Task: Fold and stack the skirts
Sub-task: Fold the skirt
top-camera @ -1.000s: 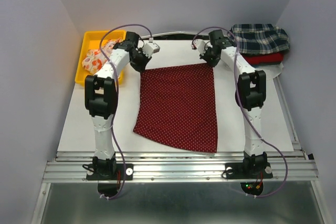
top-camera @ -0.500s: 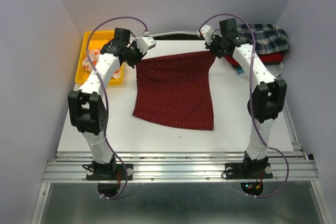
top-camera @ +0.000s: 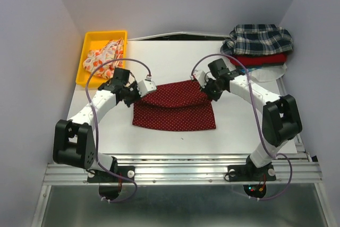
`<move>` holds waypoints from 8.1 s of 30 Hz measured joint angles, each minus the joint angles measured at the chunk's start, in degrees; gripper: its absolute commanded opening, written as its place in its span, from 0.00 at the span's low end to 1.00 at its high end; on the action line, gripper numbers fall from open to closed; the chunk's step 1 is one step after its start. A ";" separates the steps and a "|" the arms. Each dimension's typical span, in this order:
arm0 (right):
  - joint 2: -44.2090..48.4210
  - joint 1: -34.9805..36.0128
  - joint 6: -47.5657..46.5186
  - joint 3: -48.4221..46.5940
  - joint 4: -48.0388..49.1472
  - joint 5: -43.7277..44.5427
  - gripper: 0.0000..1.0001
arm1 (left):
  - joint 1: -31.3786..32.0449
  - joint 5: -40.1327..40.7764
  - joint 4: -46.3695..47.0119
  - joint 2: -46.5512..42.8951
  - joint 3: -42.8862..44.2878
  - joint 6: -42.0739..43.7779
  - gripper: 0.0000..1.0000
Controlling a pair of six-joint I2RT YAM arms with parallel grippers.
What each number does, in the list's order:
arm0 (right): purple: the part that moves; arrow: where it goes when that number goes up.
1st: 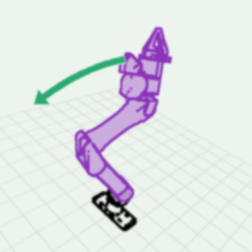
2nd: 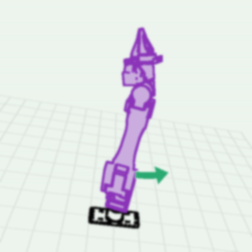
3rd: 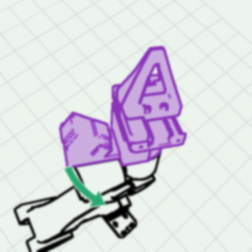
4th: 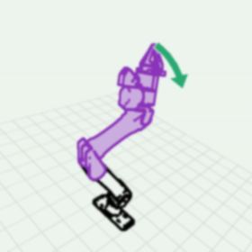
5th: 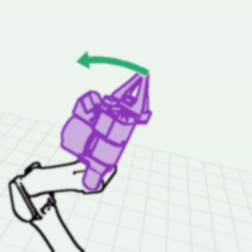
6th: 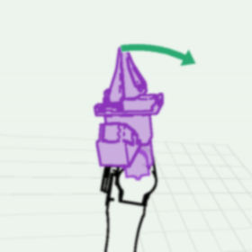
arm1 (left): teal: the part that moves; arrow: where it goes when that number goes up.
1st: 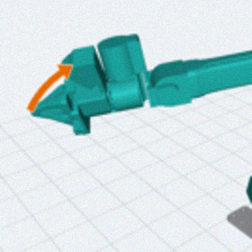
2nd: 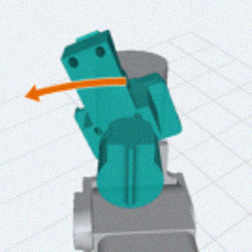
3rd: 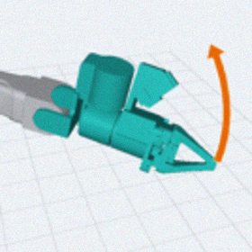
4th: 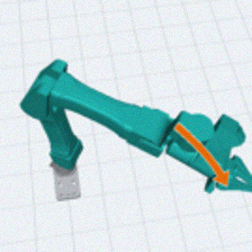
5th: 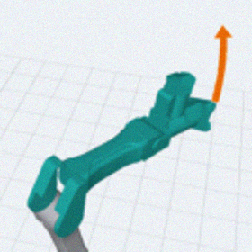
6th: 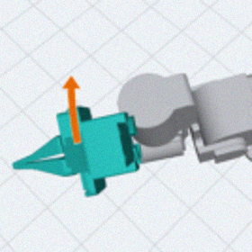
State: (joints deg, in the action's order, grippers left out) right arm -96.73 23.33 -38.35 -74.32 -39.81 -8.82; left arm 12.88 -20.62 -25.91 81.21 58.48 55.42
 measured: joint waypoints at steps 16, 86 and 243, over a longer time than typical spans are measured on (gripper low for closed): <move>-3.08 0.00 5.73 -0.81 2.71 3.28 0.01 | 5.07 5.49 8.61 0.26 -10.40 -5.79 0.00; -13.46 4.02 23.93 -6.84 -1.70 2.86 0.51 | 17.99 7.13 0.90 -16.04 -15.41 -14.71 0.58; -9.49 -5.31 58.23 14.64 8.41 -35.08 0.73 | 35.54 12.57 18.67 -19.45 -27.19 -16.39 0.71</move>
State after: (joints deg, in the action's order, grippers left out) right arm -106.21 18.02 19.88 -59.68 -31.40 -43.90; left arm 48.42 -8.05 -7.25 61.76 31.29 39.03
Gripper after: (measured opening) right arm 0.716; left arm 0.706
